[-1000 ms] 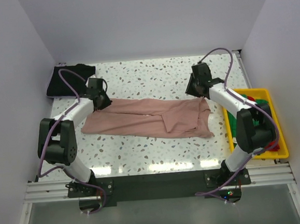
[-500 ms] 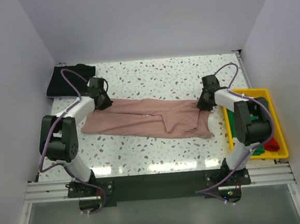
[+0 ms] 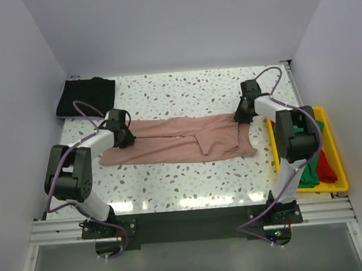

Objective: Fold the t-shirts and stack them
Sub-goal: Fold the tshirt

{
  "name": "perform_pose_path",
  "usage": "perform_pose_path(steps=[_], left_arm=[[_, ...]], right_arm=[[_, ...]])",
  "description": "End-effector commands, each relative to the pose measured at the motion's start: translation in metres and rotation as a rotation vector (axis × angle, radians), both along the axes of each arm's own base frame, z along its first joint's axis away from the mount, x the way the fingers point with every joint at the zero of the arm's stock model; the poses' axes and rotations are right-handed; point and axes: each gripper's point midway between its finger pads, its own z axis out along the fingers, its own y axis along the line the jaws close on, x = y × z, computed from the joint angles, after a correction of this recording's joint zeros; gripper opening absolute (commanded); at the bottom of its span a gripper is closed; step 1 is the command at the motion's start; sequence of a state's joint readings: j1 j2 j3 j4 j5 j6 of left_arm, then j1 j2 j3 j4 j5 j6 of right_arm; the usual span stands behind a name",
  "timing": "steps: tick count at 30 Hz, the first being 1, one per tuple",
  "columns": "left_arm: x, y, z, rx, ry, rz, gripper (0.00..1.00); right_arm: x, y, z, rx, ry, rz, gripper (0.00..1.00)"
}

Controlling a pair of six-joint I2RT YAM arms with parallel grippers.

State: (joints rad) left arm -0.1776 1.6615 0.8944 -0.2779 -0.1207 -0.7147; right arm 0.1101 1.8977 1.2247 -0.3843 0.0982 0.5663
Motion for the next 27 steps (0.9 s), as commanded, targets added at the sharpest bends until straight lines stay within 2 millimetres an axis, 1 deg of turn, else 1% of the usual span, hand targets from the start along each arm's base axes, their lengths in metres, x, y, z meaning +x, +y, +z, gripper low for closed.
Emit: perform_pose_path(steps=[1, 2, 3, 4, 5, 6, 7, 8, 9, 10, 11, 12, 13, 14, 15, 16, 17, 18, 19, 20, 21, 22, 23, 25, 26, 27], left_arm=[[-0.022, -0.002, -0.009, -0.021, 0.014, 0.047, 0.12], [-0.034, -0.003, -0.017, -0.023, 0.034, 0.05, 0.11], [-0.037, -0.007, -0.013, -0.038, 0.02, 0.05, 0.11], [-0.043, -0.016, -0.013, -0.059, 0.018, 0.054, 0.11], [-0.058, -0.018, -0.022, -0.069, 0.042, 0.058, 0.11], [-0.062, -0.027, -0.017, -0.104, 0.02, 0.049, 0.11], [-0.068, -0.037, -0.017, -0.132, 0.02, 0.054, 0.12], [-0.082, -0.04, -0.024, -0.142, 0.043, 0.054, 0.12], [-0.085, -0.049, -0.02, -0.173, 0.027, 0.043, 0.12], [-0.093, -0.061, -0.021, -0.196, 0.033, 0.03, 0.12], [-0.103, -0.067, -0.025, -0.205, 0.046, 0.022, 0.12], [-0.105, -0.076, -0.021, -0.234, 0.033, 0.006, 0.12], [-0.113, -0.091, -0.021, -0.263, 0.036, -0.016, 0.12], [-0.118, -0.099, -0.021, -0.28, 0.039, -0.029, 0.12], [-0.12, -0.111, -0.019, -0.314, 0.038, -0.032, 0.13], [-0.123, -0.12, -0.018, -0.328, 0.04, -0.05, 0.13], [-0.13, -0.137, -0.016, -0.344, 0.041, -0.093, 0.13], [-0.13, -0.15, -0.014, -0.376, 0.042, -0.097, 0.13], [-0.139, -0.165, -0.013, -0.395, 0.052, -0.135, 0.13], [-0.14, -0.172, -0.016, -0.4, 0.061, -0.14, 0.13], [-0.14, -0.193, -0.007, -0.478, 0.053, -0.171, 0.13], [-0.147, -0.206, -0.005, -0.498, 0.061, -0.207, 0.13], [-0.148, -0.217, -0.003, -0.513, 0.063, -0.225, 0.15], [-0.155, -0.239, 0.005, -0.556, 0.071, -0.275, 0.16], [-0.153, -0.249, 0.01, -0.573, 0.066, -0.292, 0.19], [-0.153, -0.256, 0.016, -0.596, 0.058, -0.317, 0.2]], right_arm=[[0.028, 0.002, 0.005, -0.008, -0.014, 0.041, 0.29], [0.035, 0.002, 0.004, -0.009, -0.011, 0.048, 0.29], [0.039, 0.003, -0.006, -0.016, 0.01, 0.064, 0.29], [0.056, 0.008, 0.004, -0.003, -0.022, 0.081, 0.29], [0.064, 0.01, 0.005, 0.001, -0.032, 0.091, 0.29], [0.069, 0.012, -0.005, 0.006, -0.018, 0.108, 0.29], [0.089, 0.016, 0.008, 0.015, -0.063, 0.116, 0.29], [0.097, 0.02, 0.01, 0.026, -0.074, 0.133, 0.29], [0.115, 0.024, 0.012, 0.031, -0.1, 0.15, 0.29], [0.122, 0.025, 0.012, 0.03, -0.106, 0.153, 0.29], [0.129, 0.032, 0.011, 0.055, -0.108, 0.172, 0.3], [0.136, 0.038, 0.012, 0.076, -0.118, 0.192, 0.3], [0.149, 0.043, 0.008, 0.086, -0.126, 0.205, 0.3], [0.156, 0.05, 0.008, 0.096, -0.133, 0.221, 0.31], [0.173, 0.059, 0.026, 0.112, -0.187, 0.252, 0.31], [0.176, 0.065, 0.021, 0.12, -0.181, 0.265, 0.32], [0.179, 0.075, 0.005, 0.134, -0.163, 0.283, 0.33], [0.192, 0.088, 0.017, 0.169, -0.209, 0.314, 0.34], [0.197, 0.094, 0.017, 0.178, -0.224, 0.329, 0.36], [0.198, 0.107, 0.002, 0.19, -0.215, 0.352, 0.37], [0.208, 0.117, 0.013, 0.197, -0.259, 0.375, 0.38], [0.214, 0.128, 0.017, 0.22, -0.294, 0.403, 0.4], [0.214, 0.141, 0.009, 0.23, -0.298, 0.425, 0.42], [0.224, 0.157, 0.019, 0.245, -0.368, 0.458, 0.47], [0.225, 0.166, 0.021, 0.252, -0.386, 0.474, 0.49], [0.228, 0.171, 0.027, 0.253, -0.411, 0.489, 0.5]])
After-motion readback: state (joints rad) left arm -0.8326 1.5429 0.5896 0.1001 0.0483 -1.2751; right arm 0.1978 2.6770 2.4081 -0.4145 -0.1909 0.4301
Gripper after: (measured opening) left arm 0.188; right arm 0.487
